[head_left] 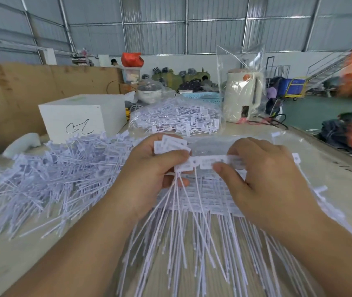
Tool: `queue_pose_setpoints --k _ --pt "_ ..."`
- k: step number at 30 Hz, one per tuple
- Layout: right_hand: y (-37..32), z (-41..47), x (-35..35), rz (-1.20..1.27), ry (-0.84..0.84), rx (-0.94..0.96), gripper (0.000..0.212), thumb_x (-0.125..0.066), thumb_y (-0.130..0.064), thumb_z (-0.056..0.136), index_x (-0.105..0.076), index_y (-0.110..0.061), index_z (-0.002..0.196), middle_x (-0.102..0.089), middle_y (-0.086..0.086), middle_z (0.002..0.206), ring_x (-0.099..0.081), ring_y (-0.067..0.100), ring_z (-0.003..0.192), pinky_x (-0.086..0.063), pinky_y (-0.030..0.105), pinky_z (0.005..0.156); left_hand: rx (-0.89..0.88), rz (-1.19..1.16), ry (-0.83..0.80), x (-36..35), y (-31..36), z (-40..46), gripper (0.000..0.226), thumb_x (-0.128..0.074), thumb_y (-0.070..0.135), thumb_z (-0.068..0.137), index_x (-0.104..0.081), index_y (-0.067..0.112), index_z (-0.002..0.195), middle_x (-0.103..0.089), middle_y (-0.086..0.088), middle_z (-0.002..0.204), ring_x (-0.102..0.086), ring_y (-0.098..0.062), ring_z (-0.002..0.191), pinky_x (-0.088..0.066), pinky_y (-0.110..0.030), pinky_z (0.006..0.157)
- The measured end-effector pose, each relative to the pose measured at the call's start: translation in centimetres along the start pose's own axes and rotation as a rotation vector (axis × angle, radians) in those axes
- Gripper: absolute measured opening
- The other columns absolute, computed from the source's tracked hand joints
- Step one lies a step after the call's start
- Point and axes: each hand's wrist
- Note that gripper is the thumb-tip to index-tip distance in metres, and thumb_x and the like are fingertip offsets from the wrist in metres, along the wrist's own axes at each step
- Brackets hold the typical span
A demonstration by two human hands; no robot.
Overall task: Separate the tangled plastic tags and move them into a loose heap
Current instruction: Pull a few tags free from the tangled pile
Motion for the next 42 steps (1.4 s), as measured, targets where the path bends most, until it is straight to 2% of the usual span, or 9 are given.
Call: queue_pose_setpoints --k 3,8,10,14,19,25,31,36,42 --pt "-0.4 -0.1 0.0 0.079 0.092 0.026 0.019 -0.060 -0.030 0.086 -0.051 -0.015 0.079 -0.045 -0.006 0.067 -0.041 0.019 0.060 -0.031 0.030 0.061 -0.037 0.045 -0.009 0.0 0.2 -0.2 0.042 -0.079 0.017 0.055 -0.066 0.017 0.095 -0.074 -0.006 0.082 -0.069 -0.019 0.061 -0.051 -0.023 0.048" --pt "-0.6 -0.2 0.1 0.136 0.148 0.071 0.022 -0.060 -0.030 0.089 -0.054 -0.011 0.082 -0.045 -0.006 0.069 -0.034 0.011 0.064 -0.024 0.021 0.051 -0.094 0.043 0.033 -0.2 0.2 -0.3 0.039 -0.078 0.020 0.058 -0.065 0.019 0.095 -0.073 -0.003 0.077 -0.066 -0.016 0.056 -0.050 -0.024 0.047" --pt "-0.5 -0.3 0.1 0.140 0.140 0.072 0.022 -0.060 -0.031 0.089 -0.058 -0.010 0.085 -0.050 -0.004 0.070 -0.037 0.009 0.062 -0.031 0.023 0.056 -0.105 0.050 0.056 -0.2 0.1 -0.2 0.036 -0.077 0.020 0.060 -0.065 0.019 0.094 -0.073 -0.002 0.076 -0.065 -0.015 0.056 -0.050 -0.023 0.047" --pt "-0.1 0.0 0.2 0.115 0.034 -0.049 0.036 -0.055 -0.044 0.093 -0.069 -0.011 0.097 -0.065 0.001 0.079 -0.061 0.024 0.068 -0.051 0.044 0.076 -0.107 -0.010 0.108 0.3 0.5 0.1 0.033 -0.074 0.015 0.063 -0.064 0.015 0.094 -0.071 -0.002 0.074 -0.063 -0.015 0.053 -0.049 -0.022 0.046" --pt "-0.1 0.3 0.6 -0.002 -0.054 -0.119 0.049 -0.042 -0.061 0.090 -0.062 -0.016 0.094 -0.059 -0.002 0.076 -0.055 0.026 0.075 -0.042 0.040 0.081 -0.074 -0.161 0.079 0.1 1.3 0.0 0.026 -0.071 0.012 0.064 -0.063 0.014 0.089 -0.067 -0.003 0.069 -0.060 -0.013 0.052 -0.049 -0.021 0.046" --pt "-0.4 0.3 1.1 -0.026 -0.139 -0.139 0.058 -0.021 -0.082 0.078 -0.042 -0.029 0.081 -0.053 -0.010 0.068 -0.051 0.016 0.065 -0.037 0.040 0.083 0.215 -0.544 0.064 1.6 2.5 0.3 0.013 -0.064 0.018 0.073 -0.054 0.011 0.075 -0.050 0.002 0.053 -0.047 -0.004 0.033 -0.038 -0.014 0.032" --pt "0.0 0.5 1.3 -0.046 -0.064 -0.127 0.054 -0.031 -0.065 0.088 -0.058 -0.019 0.095 -0.058 -0.005 0.078 -0.053 0.024 0.079 -0.037 0.040 0.088 -0.086 -0.096 0.160 1.5 1.8 0.5 0.009 -0.068 0.012 0.078 -0.060 0.015 0.082 -0.059 0.002 0.057 -0.053 -0.008 0.045 -0.042 -0.019 0.041" --pt "0.1 0.1 0.9 -0.052 -0.007 0.007 0.035 -0.058 -0.035 0.085 -0.065 -0.008 0.106 -0.059 0.001 0.086 -0.054 0.030 0.087 -0.042 0.057 0.096 -0.146 0.049 0.141 1.1 0.7 0.5 0.011 -0.067 0.004 0.084 -0.065 0.015 0.085 -0.066 -0.005 0.069 -0.059 -0.014 0.050 -0.044 -0.023 0.042" --pt "-0.4 -0.2 0.8 0.146 -0.060 0.100 0.037 -0.059 -0.026 0.082 -0.066 -0.011 0.116 -0.057 -0.008 0.082 -0.052 0.012 0.076 -0.043 0.026 0.068 -0.151 0.044 0.263 1.8 0.8 0.8 0.009 -0.067 0.004 0.086 -0.062 0.009 0.092 -0.063 -0.002 0.067 -0.056 -0.014 0.052 -0.043 -0.023 0.042"
Point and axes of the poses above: each hand's wrist, its own z-axis towards the middle knuckle, its own x-axis out of the back of the hand, y = z × x
